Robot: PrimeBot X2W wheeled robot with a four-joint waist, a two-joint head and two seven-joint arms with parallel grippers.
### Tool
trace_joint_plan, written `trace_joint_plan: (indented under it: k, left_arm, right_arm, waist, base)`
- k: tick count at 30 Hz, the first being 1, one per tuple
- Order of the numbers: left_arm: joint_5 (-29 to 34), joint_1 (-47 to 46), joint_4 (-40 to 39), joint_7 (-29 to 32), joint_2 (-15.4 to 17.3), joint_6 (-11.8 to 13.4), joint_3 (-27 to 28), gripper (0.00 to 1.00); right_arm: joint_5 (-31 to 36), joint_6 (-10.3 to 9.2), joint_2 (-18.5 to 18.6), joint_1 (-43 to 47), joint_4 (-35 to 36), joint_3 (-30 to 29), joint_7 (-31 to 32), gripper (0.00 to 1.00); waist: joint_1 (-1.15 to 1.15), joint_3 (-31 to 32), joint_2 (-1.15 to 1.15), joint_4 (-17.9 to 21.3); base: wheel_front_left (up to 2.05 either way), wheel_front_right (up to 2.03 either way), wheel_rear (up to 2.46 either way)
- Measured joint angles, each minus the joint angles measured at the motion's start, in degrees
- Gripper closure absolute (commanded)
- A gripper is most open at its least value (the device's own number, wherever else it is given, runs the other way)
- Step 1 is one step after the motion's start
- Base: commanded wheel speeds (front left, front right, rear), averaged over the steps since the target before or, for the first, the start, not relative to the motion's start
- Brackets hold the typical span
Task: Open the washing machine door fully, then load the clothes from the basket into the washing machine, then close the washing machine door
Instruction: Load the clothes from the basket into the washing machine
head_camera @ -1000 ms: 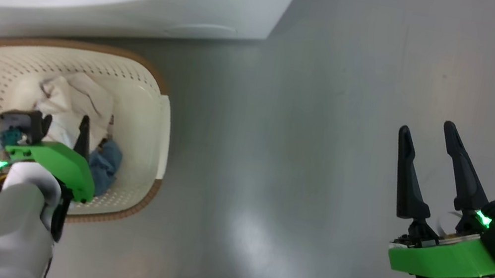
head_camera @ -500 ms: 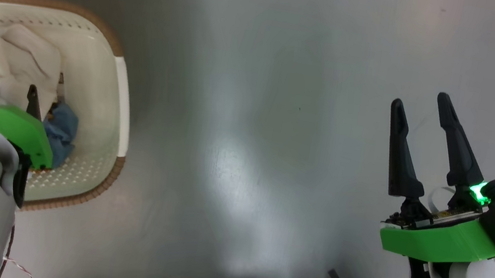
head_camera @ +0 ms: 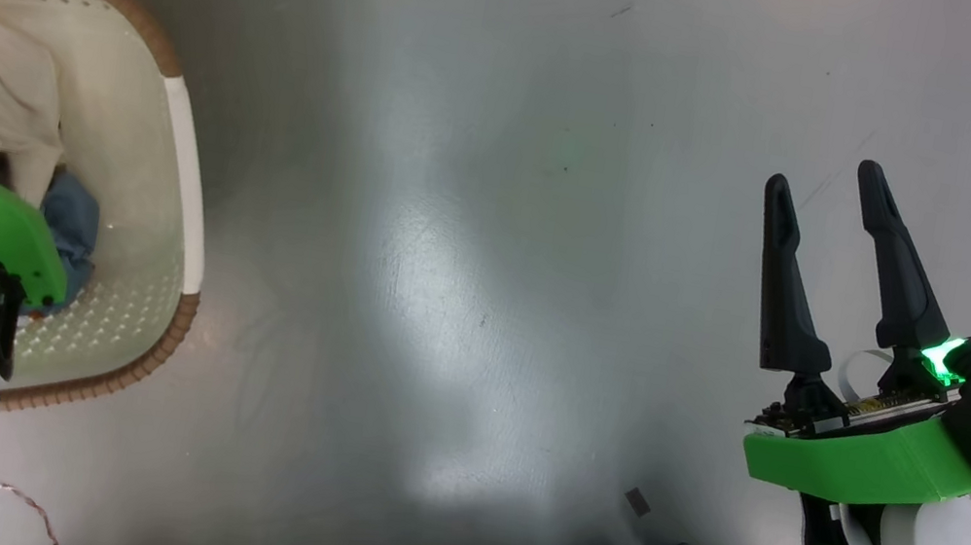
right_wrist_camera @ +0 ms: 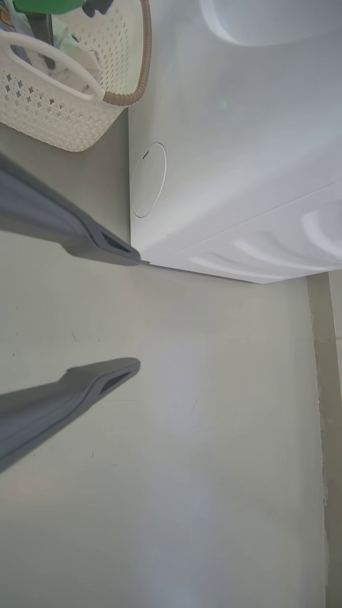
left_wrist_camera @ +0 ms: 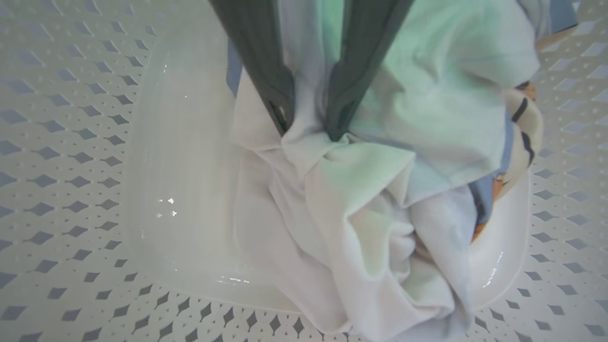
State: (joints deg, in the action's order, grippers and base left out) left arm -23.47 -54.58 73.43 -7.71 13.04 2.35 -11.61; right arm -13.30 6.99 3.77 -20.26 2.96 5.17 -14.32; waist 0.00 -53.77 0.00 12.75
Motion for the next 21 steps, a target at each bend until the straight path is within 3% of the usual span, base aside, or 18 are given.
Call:
trace_joint_plan:
  k: [6, 21]
  left_arm:
    - [-0.5, 0.0, 0.1, 0.3, 0.0, 0.0, 0.0, 1.0]
    - [-0.9, 3.2, -1.8, -6.4, -0.5, 1.2, -0.4, 1.0]
  right_arm:
    - [0.0, 0.0, 0.0, -0.1, 0.0, 0.0, 0.0, 0.0]
    - [0.1, 0.0, 0.7, 0.2, -0.2, -0.7, 0.0, 0.0]
  waist:
    - [0.0, 0.1, 0.0, -0.2]
    - [-0.01, 4.8, 0.0, -1.9]
  base:
    - [0.0, 0.0, 0.0]
    - [0.0, 0.0, 0.0]
